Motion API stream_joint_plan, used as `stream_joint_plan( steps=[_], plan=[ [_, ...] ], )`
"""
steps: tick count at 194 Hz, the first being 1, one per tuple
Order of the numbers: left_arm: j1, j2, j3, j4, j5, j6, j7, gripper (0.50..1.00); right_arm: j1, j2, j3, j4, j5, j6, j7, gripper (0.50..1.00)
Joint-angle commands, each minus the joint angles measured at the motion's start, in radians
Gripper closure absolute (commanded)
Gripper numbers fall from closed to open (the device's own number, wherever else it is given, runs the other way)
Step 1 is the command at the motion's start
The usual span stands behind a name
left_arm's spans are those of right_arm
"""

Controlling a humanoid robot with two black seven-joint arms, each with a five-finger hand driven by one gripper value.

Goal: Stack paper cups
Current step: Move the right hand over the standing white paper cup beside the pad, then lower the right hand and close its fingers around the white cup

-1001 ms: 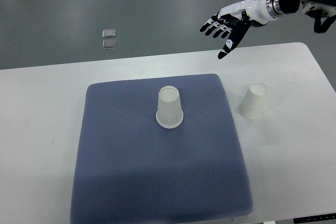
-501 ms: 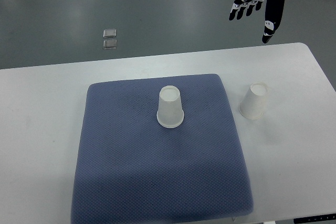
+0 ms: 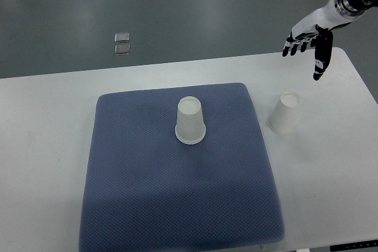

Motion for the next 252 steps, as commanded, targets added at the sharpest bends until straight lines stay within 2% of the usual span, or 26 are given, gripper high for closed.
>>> stream_joint_plan(
  steps=[1,79,93,100,192,252],
  plan=[
    [0.001,0.000,0.000,0.002,0.000,0.000,0.001,0.500,-0.049,0.021,0.005,-0.031,0.008,-0.044,-0.013,0.609],
    [-0.001,0.000,-0.002,0.003,0.000,0.002,0.003,0.500,-0.207,0.060,0.014,-0.093,0.070,-0.113,-0.037,0.609],
    [-0.001,0.000,-0.003,0.003,0.000,0.002,0.003,0.500,-0.219,0.060,0.015,-0.112,0.070,-0.116,-0.037,0.611],
    [-0.001,0.000,-0.003,0.003,0.000,0.002,0.003,0.500,-0.228,0.060,0.017,-0.119,0.070,-0.119,-0.037,0.628],
    [0.001,0.000,-0.005,0.002,0.000,0.002,0.003,0.500,-0.331,0.063,0.017,-0.162,0.070,-0.177,-0.037,0.628],
    [0.001,0.000,-0.005,0.002,0.000,0.002,0.003,0.500,-0.408,0.118,0.020,-0.235,0.079,-0.209,-0.037,0.628]
  ],
)
